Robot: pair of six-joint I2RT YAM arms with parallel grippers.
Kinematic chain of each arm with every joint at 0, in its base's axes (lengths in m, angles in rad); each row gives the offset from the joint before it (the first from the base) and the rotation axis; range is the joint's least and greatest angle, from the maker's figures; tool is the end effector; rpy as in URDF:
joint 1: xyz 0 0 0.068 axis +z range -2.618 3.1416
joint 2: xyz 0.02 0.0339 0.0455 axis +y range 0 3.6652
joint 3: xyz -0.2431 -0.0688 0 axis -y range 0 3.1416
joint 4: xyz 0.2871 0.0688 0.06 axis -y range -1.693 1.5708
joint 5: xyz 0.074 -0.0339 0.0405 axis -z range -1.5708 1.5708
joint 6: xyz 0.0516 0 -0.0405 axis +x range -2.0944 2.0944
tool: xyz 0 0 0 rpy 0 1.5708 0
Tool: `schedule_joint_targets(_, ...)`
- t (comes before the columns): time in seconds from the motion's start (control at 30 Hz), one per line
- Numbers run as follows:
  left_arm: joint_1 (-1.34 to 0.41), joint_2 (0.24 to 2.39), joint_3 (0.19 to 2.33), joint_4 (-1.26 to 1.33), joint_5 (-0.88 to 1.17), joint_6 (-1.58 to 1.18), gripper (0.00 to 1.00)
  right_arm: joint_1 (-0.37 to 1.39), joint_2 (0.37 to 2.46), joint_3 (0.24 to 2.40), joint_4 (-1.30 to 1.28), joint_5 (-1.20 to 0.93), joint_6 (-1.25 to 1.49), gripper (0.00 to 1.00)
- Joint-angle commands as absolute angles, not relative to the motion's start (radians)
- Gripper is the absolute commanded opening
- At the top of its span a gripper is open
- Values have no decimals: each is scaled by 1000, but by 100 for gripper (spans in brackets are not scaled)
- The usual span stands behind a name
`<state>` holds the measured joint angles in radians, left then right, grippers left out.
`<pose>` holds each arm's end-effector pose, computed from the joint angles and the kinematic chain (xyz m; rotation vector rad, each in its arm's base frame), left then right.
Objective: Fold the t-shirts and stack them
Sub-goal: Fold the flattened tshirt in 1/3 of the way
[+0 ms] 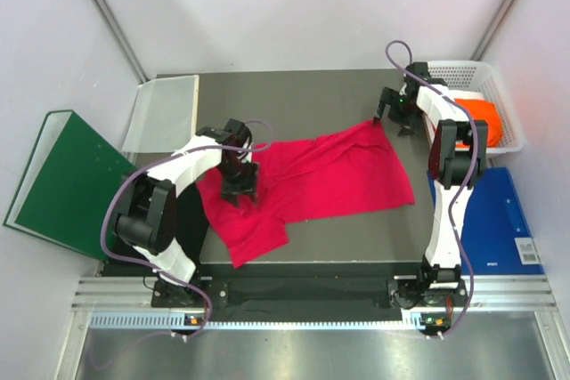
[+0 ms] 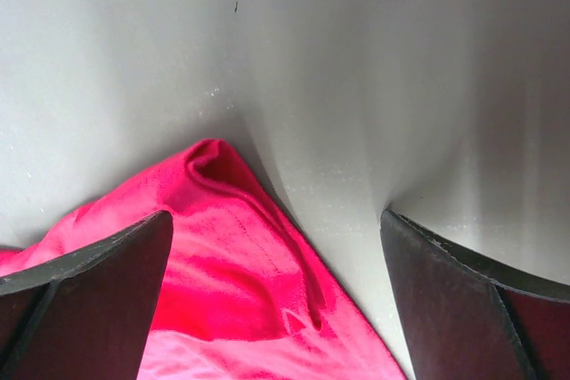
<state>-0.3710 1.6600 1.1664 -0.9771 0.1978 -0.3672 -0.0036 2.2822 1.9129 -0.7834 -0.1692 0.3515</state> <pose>0.3089 -0.1310 0.1485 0.0213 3.1009 -0.3430 0.5188 0.0068 0.1358 0.4355 2.7060 0.3295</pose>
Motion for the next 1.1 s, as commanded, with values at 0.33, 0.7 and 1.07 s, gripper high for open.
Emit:
schedule_joint_targets(0.33,-318,1676,1349,-905,-80,-400,99,-23,2348,1977,-706,-215,397,97)
schedule_joint_targets(0.7,-117,1994,1632,-931,-100,-423,99,-8,2456,2026,-718,-324,428,41)
schedule_joint_targets(1.07,-80,2115,1672,-859,-68,-431,97,-18,2427,2014,-733,-319,407,0)
